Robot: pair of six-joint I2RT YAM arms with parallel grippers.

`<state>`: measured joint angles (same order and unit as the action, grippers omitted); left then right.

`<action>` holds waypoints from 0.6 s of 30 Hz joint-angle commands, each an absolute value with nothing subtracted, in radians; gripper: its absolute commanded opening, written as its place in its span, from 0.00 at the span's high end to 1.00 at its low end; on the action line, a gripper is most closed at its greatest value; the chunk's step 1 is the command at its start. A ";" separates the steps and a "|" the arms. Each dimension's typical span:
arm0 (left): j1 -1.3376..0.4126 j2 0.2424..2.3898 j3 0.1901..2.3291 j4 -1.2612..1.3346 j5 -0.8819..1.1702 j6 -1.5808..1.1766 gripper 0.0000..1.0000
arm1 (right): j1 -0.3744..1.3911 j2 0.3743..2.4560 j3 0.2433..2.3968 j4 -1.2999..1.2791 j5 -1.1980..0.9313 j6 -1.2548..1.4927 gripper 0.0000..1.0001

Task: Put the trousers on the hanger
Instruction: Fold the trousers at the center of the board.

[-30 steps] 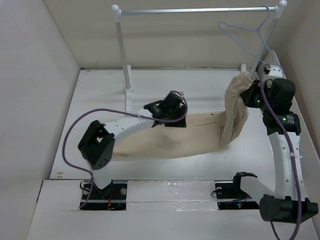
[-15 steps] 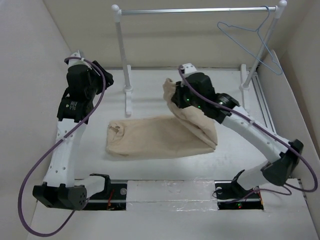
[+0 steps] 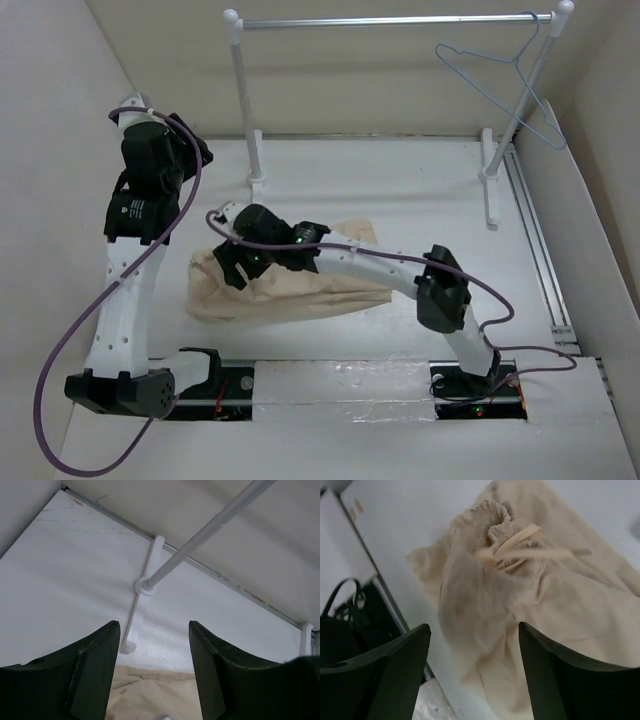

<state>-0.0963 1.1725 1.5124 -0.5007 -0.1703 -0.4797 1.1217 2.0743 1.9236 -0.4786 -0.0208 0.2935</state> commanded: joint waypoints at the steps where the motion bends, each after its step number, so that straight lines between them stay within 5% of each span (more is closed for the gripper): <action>1: -0.094 1.128 1.507 -0.506 -0.239 -0.457 0.46 | 1.141 2.101 2.041 -0.454 -0.170 0.238 0.19; 4: -0.094 1.112 1.468 -0.515 -0.272 -0.450 0.46 | 1.141 2.059 2.008 -0.511 -0.158 0.213 0.08; 9: -0.094 1.100 1.281 -0.483 -0.146 -0.443 0.46 | 1.000 1.699 1.588 -0.385 -0.123 0.207 0.10; 12: -0.173 1.117 1.116 -0.434 -0.071 -0.509 0.47 | 0.878 1.557 1.325 -0.348 -0.126 0.206 0.54; 13: -0.290 1.123 1.004 -0.404 -0.068 -0.559 0.47 | 0.817 1.458 1.205 -0.336 -0.144 0.195 0.96; 18: -0.376 1.153 0.850 -0.312 -0.005 -0.678 0.47 | 0.721 1.405 1.011 -0.331 -0.169 0.126 1.00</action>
<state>-0.3470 1.1637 0.9066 -0.3927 -0.0723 -0.5785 0.7227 1.3792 1.1114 -0.3466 -0.1307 0.1848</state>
